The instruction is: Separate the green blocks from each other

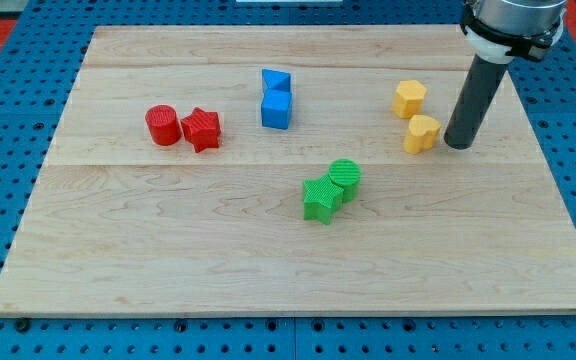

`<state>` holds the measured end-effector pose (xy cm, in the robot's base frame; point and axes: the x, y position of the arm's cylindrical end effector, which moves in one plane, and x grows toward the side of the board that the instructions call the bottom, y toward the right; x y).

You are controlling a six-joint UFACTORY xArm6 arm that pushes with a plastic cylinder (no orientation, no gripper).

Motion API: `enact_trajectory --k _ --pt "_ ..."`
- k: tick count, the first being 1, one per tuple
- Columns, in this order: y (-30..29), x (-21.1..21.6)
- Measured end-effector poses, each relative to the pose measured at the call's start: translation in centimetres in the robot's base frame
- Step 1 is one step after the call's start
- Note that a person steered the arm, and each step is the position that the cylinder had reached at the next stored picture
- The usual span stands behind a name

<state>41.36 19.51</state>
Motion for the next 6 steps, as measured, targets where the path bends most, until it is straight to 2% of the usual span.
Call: enact_trajectory --k 2,3,4,5,6 --pt "-6.1 4.2" --pt "-5.2 8.4" --pt "-9.1 13.2" --pt "-16.6 11.0" --pt "-14.9 9.7"
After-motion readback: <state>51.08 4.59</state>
